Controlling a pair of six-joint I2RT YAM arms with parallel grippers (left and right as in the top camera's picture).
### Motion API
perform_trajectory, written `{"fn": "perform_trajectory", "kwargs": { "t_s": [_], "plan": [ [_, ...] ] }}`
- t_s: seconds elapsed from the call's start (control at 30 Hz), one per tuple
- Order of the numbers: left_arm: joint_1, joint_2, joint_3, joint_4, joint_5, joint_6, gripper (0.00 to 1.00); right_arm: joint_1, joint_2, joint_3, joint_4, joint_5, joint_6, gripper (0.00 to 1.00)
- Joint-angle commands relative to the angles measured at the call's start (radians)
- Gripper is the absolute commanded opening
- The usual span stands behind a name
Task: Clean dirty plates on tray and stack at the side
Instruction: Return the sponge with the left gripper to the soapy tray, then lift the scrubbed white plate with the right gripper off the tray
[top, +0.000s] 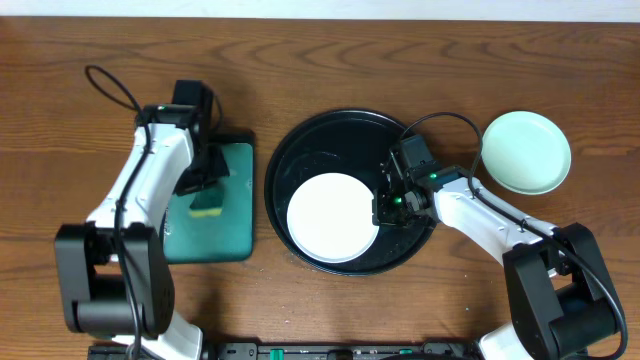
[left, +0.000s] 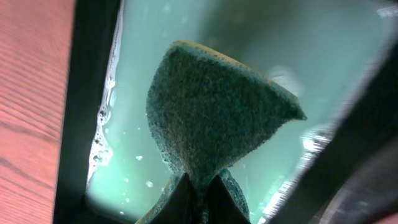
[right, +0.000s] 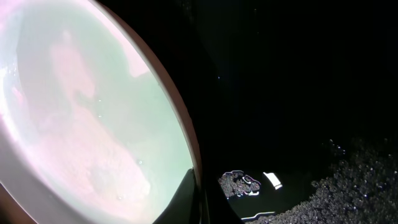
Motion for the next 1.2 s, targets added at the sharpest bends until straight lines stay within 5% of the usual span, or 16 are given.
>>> {"fn": "perform_trajectory", "kwargs": {
  "t_s": [0.0, 0.3, 0.5, 0.77, 1.17],
  "plan": [
    [0.022, 0.041, -0.027, 0.013, 0.040, 0.058, 0.07, -0.006, 0.003, 0.011, 0.003, -0.020, -0.022, 0.01],
    [0.023, 0.100, -0.070, 0.119, 0.040, 0.072, 0.08, -0.006, 0.003, 0.011, 0.002, -0.020, -0.022, 0.01],
    [0.023, 0.102, -0.070, 0.116, 0.043, 0.071, 0.76, -0.006, 0.003, 0.011, -0.001, -0.020, -0.022, 0.01],
    [0.022, -0.041, -0.053, 0.065, 0.043, 0.024, 0.80, -0.006, 0.003, 0.011, -0.002, -0.020, -0.030, 0.01],
    [-0.064, -0.650, -0.051, -0.038, 0.122, 0.007, 0.80, -0.011, 0.001, 0.079, -0.032, -0.256, -0.039, 0.01]
  ]
}}
